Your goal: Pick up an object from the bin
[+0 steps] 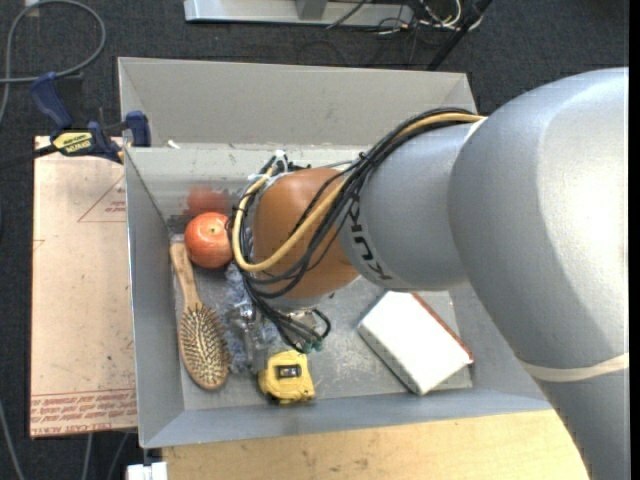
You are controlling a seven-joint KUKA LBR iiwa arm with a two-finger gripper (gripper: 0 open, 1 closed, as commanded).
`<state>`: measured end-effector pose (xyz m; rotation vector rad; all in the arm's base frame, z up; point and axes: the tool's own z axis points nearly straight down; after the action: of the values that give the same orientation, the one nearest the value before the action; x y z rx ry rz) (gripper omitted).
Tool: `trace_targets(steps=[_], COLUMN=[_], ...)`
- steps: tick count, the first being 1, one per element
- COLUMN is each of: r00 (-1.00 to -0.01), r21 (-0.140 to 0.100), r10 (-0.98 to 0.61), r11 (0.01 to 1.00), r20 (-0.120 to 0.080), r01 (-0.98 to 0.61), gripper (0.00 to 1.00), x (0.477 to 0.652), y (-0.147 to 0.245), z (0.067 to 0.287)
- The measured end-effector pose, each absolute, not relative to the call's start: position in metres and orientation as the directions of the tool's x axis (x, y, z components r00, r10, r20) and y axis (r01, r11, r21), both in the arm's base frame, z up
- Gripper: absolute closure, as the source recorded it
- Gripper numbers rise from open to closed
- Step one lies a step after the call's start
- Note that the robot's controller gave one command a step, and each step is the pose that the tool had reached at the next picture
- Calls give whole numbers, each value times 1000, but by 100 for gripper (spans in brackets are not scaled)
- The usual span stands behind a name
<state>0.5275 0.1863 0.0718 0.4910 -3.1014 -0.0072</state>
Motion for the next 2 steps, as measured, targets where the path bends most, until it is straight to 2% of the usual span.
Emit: trace_targets(steps=[1, 2], r00=[-948, -943], r21=[4, 5], r10=[-318, -333], r11=[948, 943], r20=[10, 5], r01=[-318, -332], gripper=[100, 100], x=[526, 522], y=[189, 193], z=[107, 161])
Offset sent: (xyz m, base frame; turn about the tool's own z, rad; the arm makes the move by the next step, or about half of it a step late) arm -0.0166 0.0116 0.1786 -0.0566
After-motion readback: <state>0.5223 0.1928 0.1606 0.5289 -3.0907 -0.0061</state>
